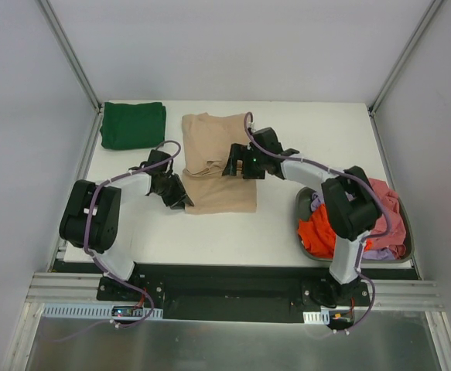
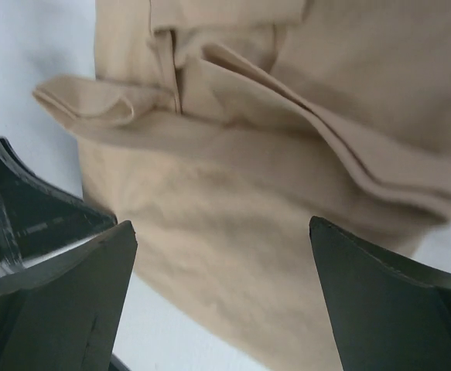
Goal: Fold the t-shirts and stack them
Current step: Fold the folded rectangular tshirt in 1/3 of the way
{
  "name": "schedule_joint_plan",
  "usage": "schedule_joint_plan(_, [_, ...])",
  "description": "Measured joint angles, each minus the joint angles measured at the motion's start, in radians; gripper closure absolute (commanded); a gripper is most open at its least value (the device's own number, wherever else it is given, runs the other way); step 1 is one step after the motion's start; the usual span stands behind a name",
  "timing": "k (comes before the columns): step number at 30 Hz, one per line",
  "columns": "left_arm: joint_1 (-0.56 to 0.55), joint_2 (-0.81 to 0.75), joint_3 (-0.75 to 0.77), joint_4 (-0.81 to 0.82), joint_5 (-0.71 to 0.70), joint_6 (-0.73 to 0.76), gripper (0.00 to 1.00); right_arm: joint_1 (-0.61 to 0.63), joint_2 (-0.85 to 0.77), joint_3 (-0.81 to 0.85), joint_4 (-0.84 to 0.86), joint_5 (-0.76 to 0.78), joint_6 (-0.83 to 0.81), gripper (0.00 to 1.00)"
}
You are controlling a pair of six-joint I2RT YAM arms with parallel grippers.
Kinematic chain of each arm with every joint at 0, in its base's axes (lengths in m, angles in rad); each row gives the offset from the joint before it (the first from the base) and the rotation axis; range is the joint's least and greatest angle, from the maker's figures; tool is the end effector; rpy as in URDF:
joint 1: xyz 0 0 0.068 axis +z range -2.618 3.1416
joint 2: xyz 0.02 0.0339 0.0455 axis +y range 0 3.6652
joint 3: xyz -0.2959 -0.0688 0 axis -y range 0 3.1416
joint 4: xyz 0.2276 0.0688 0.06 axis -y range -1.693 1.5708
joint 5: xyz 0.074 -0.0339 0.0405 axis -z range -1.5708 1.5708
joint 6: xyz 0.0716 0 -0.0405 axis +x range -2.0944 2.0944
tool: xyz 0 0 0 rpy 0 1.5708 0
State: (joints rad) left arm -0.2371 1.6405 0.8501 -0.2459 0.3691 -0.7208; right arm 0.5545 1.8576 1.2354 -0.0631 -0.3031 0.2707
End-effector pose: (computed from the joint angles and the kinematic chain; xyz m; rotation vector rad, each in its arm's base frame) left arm 0.3002 -0.0991 0.1680 -0.5175 2.6798 -0.7955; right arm 0.3576 0.2466 0.2233 -0.4971 2.2852 0.7698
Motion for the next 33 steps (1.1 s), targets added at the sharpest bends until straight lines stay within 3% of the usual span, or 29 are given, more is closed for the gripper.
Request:
schedule_joint_plan(1, [0.0, 0.01, 0.0, 0.006, 0.003, -0.002, 0.92, 0.0, 0.035, 0.04, -0.003, 0.0, -0.003, 0.04])
schedule_joint_plan(4, [0.001, 0.032, -0.001, 0.023, 0.02, -0.005, 0.99, -0.003, 0.142, 0.174, -0.011, 0.009, -0.025, 0.04])
schedule_joint_plan(9, [0.001, 0.042, -0.001, 0.035, 0.042, -0.013, 1.0, -0.031, 0.288, 0.393, -0.048, 0.03, -0.037, 0.04])
schedule_joint_plan(11, [0.001, 0.042, -0.004, 0.039, 0.042, -0.019, 0.98, -0.053, 0.331, 0.477, -0.078, 0.032, -0.04, 0.04])
schedule_joint_plan(15, [0.001, 0.03, -0.018, 0.04, 0.031, -0.025, 0.8, -0.085, 0.326, 0.518, -0.121, 0.04, -0.068, 0.04])
schedule_joint_plan(18, [0.0, -0.005, -0.031, 0.023, 0.003, -0.026, 0.68, -0.091, 0.22, 0.403, -0.127, 0.064, -0.097, 0.04])
schedule_joint_plan(21, [0.0, -0.063, -0.047, -0.014, -0.046, -0.017, 0.46, -0.085, 0.046, 0.252, -0.136, 0.086, -0.117, 0.04])
schedule_joint_plan(25, [0.0, -0.209, -0.104, -0.073, -0.096, -0.019, 0.25, -0.078, -0.289, 0.008, -0.104, 0.109, -0.122, 0.04])
schedule_joint_plan(29, [-0.011, -0.328, -0.146, -0.096, -0.107, -0.024, 0.31, -0.08, -0.55, -0.228, 0.019, 0.072, -0.091, 0.04])
schedule_joint_plan(33, [-0.013, -0.318, -0.151, -0.098, -0.096, -0.026, 0.39, -0.084, -0.595, -0.428, 0.113, -0.007, -0.031, 0.04])
